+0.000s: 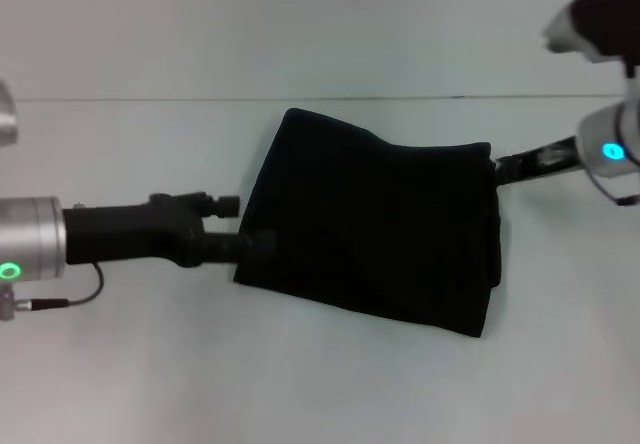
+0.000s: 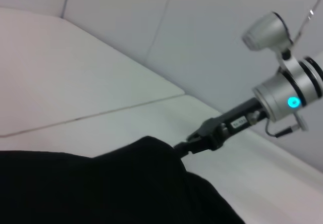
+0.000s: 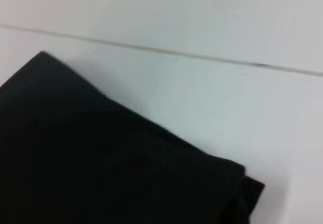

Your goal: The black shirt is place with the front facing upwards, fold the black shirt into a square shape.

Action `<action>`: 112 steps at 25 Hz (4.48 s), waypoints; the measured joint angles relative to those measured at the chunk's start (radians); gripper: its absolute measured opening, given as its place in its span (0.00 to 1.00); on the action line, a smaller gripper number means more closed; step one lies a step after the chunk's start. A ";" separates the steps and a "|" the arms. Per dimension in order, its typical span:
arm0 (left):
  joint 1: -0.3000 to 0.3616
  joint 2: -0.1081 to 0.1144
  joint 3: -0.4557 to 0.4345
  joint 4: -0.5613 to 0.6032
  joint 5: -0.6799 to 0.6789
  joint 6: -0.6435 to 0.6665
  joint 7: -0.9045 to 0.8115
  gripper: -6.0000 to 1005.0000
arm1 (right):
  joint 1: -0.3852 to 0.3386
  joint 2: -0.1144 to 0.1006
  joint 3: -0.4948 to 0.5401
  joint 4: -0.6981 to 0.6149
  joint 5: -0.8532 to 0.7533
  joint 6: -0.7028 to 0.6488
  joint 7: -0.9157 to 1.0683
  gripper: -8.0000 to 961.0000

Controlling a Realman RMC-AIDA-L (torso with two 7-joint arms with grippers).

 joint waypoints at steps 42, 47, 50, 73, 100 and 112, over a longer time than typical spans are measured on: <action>-0.161 0.095 -0.024 -0.230 0.266 -0.302 -0.711 0.94 | -0.464 0.001 0.209 0.173 0.801 -0.478 -1.590 0.97; -0.172 0.083 -0.001 -0.240 0.256 -0.329 -0.707 0.92 | -0.444 0.003 0.194 0.193 0.798 -0.464 -1.593 0.97; -0.180 0.072 0.000 -0.243 0.253 -0.333 -0.701 0.92 | -0.439 0.003 0.176 0.197 0.798 -0.452 -1.594 0.97; -0.201 0.006 0.057 -0.267 0.257 -0.492 -0.683 0.86 | -0.429 0.004 0.165 0.200 0.801 -0.446 -1.586 0.97; -0.208 -0.019 0.096 -0.272 0.244 -0.480 -0.610 0.75 | -0.428 0.004 0.165 0.201 0.804 -0.449 -1.580 0.97; -0.206 -0.021 0.096 -0.276 0.241 -0.476 -0.598 0.27 | -0.431 0.004 0.165 0.201 0.803 -0.455 -1.579 0.97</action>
